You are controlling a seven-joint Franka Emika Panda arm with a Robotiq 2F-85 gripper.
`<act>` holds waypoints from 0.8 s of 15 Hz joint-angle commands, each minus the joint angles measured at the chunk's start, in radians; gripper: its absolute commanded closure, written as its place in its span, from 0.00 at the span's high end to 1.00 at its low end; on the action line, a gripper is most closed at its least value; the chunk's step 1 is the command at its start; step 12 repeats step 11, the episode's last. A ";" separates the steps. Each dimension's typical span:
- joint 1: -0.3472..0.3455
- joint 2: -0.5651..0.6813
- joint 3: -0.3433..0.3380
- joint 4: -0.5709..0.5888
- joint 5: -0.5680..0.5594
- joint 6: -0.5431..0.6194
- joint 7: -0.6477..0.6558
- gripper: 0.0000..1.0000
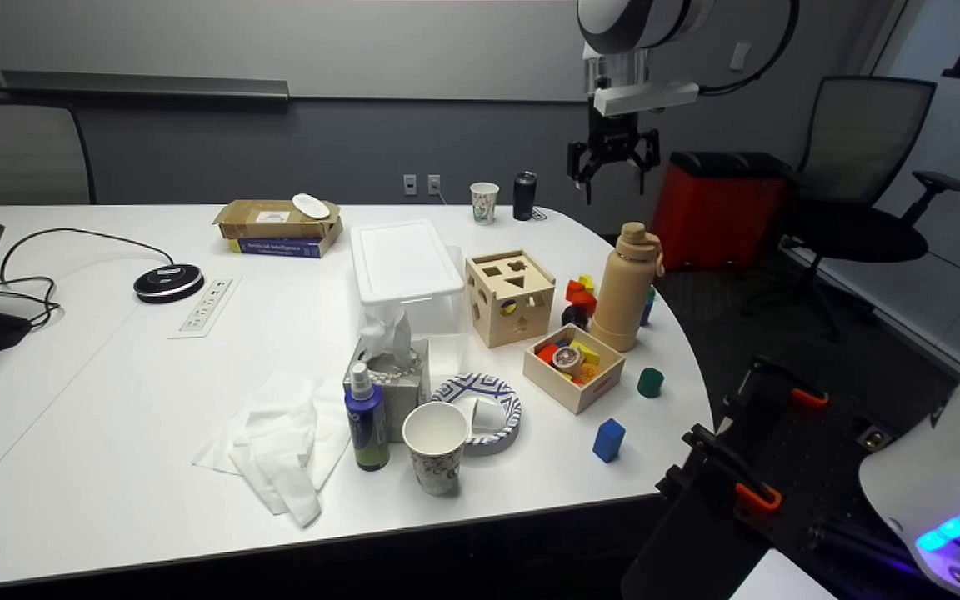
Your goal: Turn the lid of the brown bottle to the right
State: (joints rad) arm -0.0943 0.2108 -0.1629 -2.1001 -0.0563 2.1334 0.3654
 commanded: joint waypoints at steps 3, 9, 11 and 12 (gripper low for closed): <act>-0.001 -0.274 0.041 -0.108 0.040 -0.070 -0.191 1.00; -0.001 -0.412 0.044 -0.131 0.109 -0.129 -0.309 1.00; 0.000 -0.429 0.045 -0.135 0.111 -0.137 -0.330 1.00; 0.000 -0.429 0.045 -0.135 0.111 -0.137 -0.330 1.00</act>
